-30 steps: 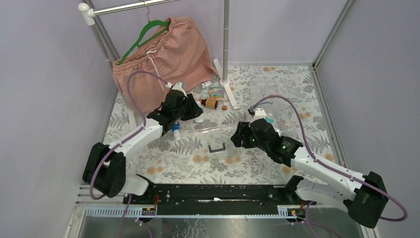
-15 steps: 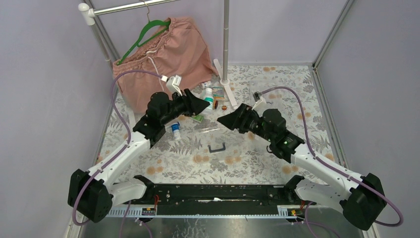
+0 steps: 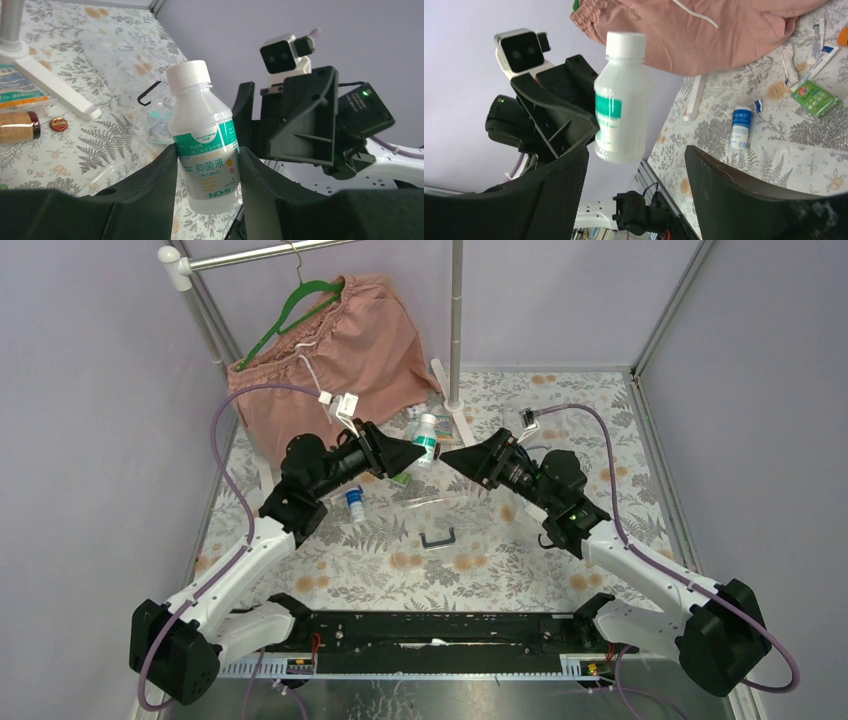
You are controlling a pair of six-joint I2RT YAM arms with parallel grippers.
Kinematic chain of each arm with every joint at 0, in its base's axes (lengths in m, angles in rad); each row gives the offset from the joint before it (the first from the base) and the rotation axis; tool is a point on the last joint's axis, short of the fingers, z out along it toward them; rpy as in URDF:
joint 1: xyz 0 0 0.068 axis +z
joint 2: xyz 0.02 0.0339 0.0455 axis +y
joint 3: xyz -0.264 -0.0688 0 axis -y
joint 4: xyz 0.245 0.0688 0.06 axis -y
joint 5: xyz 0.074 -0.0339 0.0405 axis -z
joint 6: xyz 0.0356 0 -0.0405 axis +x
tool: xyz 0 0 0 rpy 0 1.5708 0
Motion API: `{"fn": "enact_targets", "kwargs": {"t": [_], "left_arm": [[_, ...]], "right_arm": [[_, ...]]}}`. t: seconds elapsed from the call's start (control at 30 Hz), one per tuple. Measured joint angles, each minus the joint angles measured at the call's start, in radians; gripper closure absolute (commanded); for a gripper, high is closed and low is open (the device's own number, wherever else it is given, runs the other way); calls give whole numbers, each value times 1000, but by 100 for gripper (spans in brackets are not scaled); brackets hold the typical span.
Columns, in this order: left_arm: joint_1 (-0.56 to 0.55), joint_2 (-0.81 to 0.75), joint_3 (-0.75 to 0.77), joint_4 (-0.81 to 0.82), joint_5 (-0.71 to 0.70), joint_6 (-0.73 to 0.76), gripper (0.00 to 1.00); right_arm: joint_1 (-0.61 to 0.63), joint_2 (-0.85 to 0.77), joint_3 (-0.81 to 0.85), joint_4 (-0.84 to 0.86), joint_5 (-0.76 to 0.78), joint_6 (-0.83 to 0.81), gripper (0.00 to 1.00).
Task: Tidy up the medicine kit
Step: Pick up the pill bottle at the center of the board.
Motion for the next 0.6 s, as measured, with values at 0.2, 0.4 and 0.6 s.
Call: {"fn": "enact_targets", "kwargs": {"t": [0.2,0.4,0.6], "left_arm": [[0,-13,-12,42,59,0,69],[0,-13,-21,59,96,0,70],[0,-13,-23,61,116,4,71]], "right_arm": [[-15,54,28,60,-15,32,19],[-24,154,60,149,-64,87,18],[-25,201,85,211,-99,123,34]]}}
